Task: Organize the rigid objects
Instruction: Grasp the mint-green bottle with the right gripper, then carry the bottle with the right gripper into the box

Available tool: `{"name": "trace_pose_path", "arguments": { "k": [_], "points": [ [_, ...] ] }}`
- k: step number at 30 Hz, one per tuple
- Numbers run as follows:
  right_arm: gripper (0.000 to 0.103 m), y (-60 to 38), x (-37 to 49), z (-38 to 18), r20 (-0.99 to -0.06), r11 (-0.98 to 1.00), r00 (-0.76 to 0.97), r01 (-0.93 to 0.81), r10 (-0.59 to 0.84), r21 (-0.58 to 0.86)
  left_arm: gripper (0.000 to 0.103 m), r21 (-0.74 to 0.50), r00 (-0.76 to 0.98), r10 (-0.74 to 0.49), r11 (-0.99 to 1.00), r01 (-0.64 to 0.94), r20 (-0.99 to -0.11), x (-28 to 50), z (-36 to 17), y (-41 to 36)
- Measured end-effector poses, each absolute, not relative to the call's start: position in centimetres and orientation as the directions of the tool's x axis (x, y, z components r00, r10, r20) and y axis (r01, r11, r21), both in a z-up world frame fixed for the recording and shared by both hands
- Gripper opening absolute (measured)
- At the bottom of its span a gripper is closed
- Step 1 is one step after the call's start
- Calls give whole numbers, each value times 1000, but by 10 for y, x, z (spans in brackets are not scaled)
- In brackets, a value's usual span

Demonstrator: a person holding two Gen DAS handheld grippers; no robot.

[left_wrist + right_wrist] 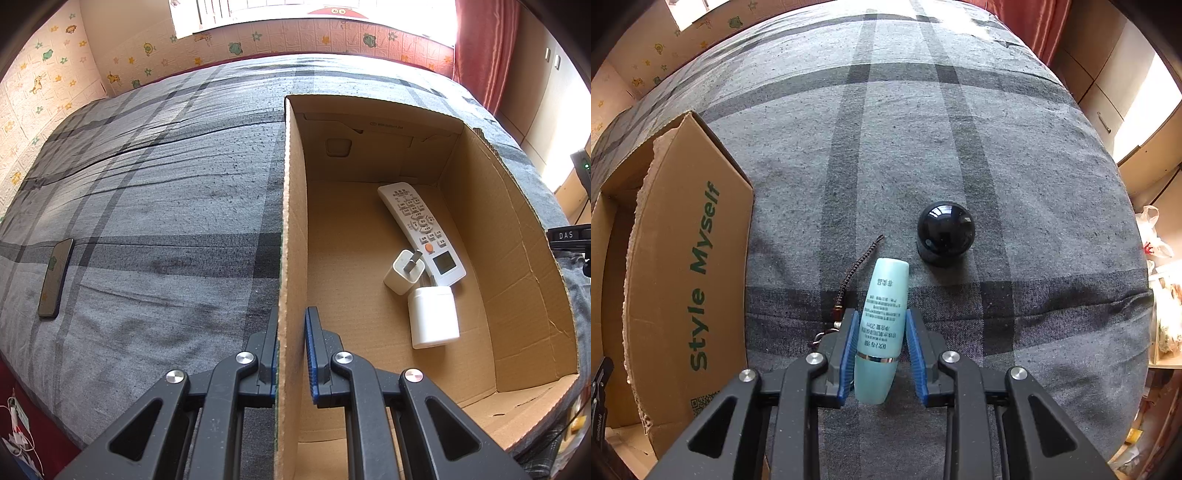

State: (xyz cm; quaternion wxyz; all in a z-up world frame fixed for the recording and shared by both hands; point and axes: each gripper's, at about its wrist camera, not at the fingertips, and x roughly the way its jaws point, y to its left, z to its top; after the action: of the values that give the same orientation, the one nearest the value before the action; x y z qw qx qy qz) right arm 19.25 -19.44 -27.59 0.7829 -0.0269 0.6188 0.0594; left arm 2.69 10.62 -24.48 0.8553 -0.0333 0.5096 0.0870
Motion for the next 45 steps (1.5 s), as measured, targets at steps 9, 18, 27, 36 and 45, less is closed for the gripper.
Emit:
{"name": "trace_pose_path", "arguments": {
  "k": [9,18,27,36,45],
  "points": [
    [27,-185,187,-249,-963,986,260,-167,72,29,12,33,464,116,983,-183,-878,28,-244,106],
    [27,-167,185,-210,-945,973,314,-229,94,21,12,33,465,116,983,-183,-878,28,-244,106],
    [27,-143,184,-175,-927,956,351,-293,131,23,12,34,465,117,983,-182,-878,28,-244,106],
    [27,-108,184,-153,-913,930,371,-367,171,25,12,32,465,115,983,-183,-878,28,-245,106],
    [27,-63,185,-150,-911,893,357,-448,209,29,12,29,463,113,982,-185,-879,28,-244,106]
  ]
}}
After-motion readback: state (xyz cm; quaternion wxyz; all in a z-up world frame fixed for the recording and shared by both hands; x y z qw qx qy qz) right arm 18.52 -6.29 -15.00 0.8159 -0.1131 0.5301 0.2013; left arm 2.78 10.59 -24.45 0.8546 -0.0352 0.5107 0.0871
